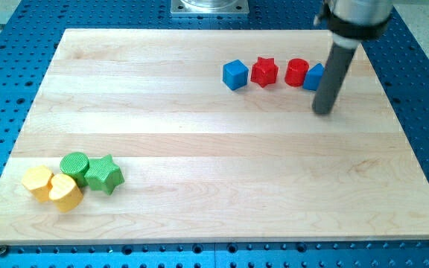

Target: Put your arm at the bottom center

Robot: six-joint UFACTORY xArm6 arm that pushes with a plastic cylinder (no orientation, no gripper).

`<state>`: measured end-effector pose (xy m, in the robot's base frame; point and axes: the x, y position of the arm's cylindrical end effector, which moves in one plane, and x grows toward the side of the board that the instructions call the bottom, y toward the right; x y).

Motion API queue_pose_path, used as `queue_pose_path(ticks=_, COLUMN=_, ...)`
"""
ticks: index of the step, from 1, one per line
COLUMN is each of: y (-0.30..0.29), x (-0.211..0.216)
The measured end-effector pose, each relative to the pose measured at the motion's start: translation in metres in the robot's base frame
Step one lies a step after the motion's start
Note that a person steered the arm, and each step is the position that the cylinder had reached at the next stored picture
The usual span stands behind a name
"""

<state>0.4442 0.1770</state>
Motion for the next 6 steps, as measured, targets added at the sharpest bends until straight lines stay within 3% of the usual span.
queue_pose_path(ticks=1, y=-0.012, x=0.11)
queue_pose_path(ticks=2, y=-0.03, x=0.174)
queue_pose_path(ticks=4, y=-0.087, x=0.174)
queue_pose_path(ticks=6, y=-0.101, x=0.174)
